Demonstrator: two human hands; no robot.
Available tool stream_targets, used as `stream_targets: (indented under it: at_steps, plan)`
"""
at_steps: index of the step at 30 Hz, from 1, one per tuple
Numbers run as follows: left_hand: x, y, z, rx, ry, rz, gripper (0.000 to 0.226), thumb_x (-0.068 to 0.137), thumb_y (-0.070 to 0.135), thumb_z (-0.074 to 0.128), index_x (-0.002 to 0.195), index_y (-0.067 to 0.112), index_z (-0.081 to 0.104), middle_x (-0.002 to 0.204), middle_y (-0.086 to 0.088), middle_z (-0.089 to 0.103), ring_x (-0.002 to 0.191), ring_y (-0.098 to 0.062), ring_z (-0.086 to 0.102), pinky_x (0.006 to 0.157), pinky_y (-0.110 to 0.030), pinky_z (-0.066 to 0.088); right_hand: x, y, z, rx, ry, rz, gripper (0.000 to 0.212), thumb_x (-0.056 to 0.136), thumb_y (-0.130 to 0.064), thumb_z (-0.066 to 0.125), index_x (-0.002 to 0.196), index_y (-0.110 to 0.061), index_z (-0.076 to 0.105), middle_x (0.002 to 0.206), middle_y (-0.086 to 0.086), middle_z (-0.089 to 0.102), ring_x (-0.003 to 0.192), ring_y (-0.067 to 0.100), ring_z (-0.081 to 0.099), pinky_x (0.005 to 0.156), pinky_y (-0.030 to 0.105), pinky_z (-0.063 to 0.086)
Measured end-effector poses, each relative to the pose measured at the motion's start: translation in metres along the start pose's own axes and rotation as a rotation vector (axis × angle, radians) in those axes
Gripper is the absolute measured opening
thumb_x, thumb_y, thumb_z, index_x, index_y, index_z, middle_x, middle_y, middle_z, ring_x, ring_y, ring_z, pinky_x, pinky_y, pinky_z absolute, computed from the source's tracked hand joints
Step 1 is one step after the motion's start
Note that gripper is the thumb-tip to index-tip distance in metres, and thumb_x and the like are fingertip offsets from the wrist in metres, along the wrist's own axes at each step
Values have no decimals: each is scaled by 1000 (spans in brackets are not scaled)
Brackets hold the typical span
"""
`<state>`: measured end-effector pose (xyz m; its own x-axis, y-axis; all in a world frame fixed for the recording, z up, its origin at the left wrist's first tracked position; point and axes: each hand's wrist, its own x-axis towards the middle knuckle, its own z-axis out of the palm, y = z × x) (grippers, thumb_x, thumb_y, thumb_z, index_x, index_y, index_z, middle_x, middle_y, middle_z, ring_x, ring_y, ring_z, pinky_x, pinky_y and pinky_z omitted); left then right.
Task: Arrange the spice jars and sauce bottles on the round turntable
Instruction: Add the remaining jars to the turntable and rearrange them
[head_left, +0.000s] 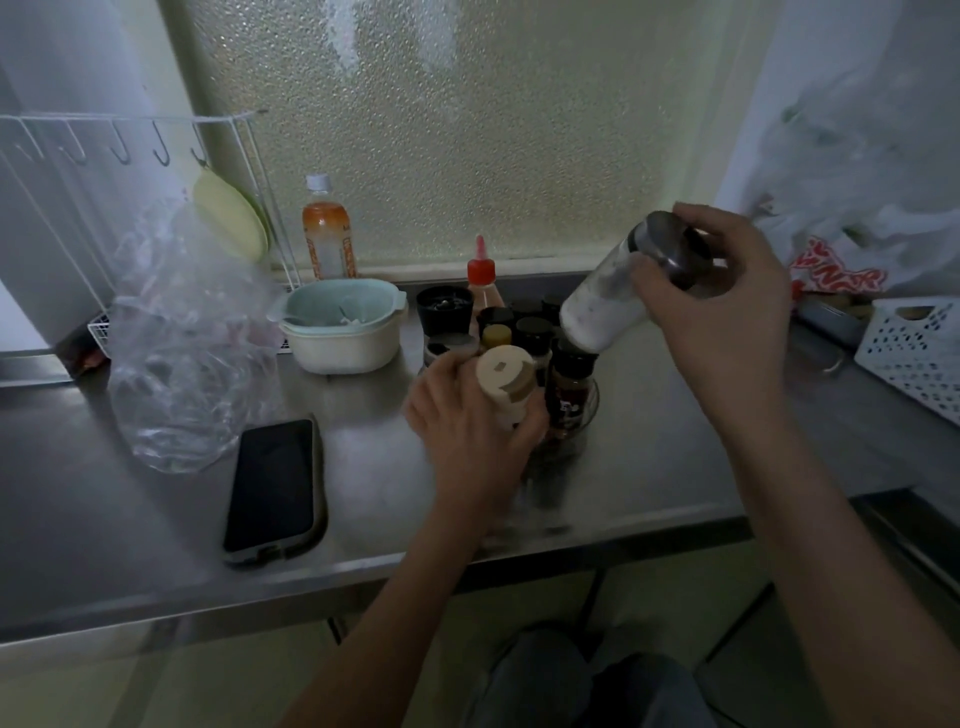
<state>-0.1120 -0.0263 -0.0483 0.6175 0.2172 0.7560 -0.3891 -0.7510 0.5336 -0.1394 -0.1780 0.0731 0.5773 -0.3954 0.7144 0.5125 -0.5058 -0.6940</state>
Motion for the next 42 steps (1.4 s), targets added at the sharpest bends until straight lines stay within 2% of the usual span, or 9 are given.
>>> stream_targets:
  at_steps: [4, 6, 9, 13, 21, 29, 35, 38, 42]
  plan:
    - [6, -6, -27, -373, 135, -166, 48, 74, 37, 51, 101, -3, 50, 113, -22, 43, 96, 9, 35, 82, -1, 30, -17, -1, 12, 11, -130, 67, 42, 70, -27, 73, 109, -15, 63, 96, -6, 64, 87, 3, 60, 79, 14, 48]
    - [5, -9, -33, -389, 158, -201, 50, 74, 37, 50, 99, -6, 50, 113, -25, 44, 89, 6, 37, 76, 5, 27, -27, 0, 24, -5, -182, 78, 42, 71, -22, 76, 110, -14, 63, 98, -6, 64, 84, -2, 58, 78, 7, 45]
    - [1, -18, -37, -371, 124, -228, 51, 73, 38, 50, 99, -5, 51, 112, -25, 47, 89, 1, 36, 74, 6, 26, -44, 0, 43, -51, -269, 35, 42, 71, -24, 77, 109, -19, 62, 98, -10, 62, 85, -6, 57, 78, 6, 42]
    - [1, -24, -37, -386, 99, -245, 46, 74, 36, 48, 98, -3, 52, 105, -22, 50, 85, 0, 39, 72, 3, 30, -58, 10, 69, -132, -375, 50, 53, 73, -32, 75, 120, -16, 57, 114, 3, 64, 102, 13, 58, 89, 29, 49]
    - [-4, -25, -40, -392, 126, -232, 42, 71, 33, 48, 94, -2, 54, 98, -19, 50, 79, 1, 41, 70, 0, 33, -78, 25, 97, -142, -496, 144, 57, 78, -34, 73, 128, -16, 52, 126, 7, 58, 114, 17, 53, 90, 19, 37]
    - [-5, -25, -38, -363, 108, -209, 43, 73, 35, 52, 94, -2, 54, 99, -20, 51, 82, -2, 41, 70, 1, 33, -84, 32, 82, 11, -520, 201, 46, 82, -19, 69, 123, -20, 48, 101, -8, 55, 86, 2, 59, 76, 16, 52]
    - [-4, -24, -36, -376, 136, -223, 43, 73, 35, 52, 93, -3, 53, 100, -12, 47, 88, -7, 43, 73, -1, 33, -112, 51, 53, -451, -667, -115, 8, 89, -16, 57, 95, -16, 63, 90, 3, 68, 83, 16, 59, 71, 28, 46]
    - [-3, -21, -38, -389, 170, -239, 45, 71, 33, 52, 93, -6, 52, 101, -13, 46, 89, -10, 42, 74, 0, 32, -129, 60, 56, -493, -668, -157, 16, 87, -8, 54, 95, -13, 66, 88, 7, 70, 82, 24, 62, 73, 34, 45]
    - [9, -19, -36, -375, 194, -210, 49, 74, 34, 54, 97, -9, 52, 104, -28, 50, 90, -2, 36, 78, 0, 31, -137, 59, 58, -420, -655, -82, 38, 88, -19, 34, 108, -14, 65, 101, 9, 70, 96, 25, 60, 86, 34, 45]
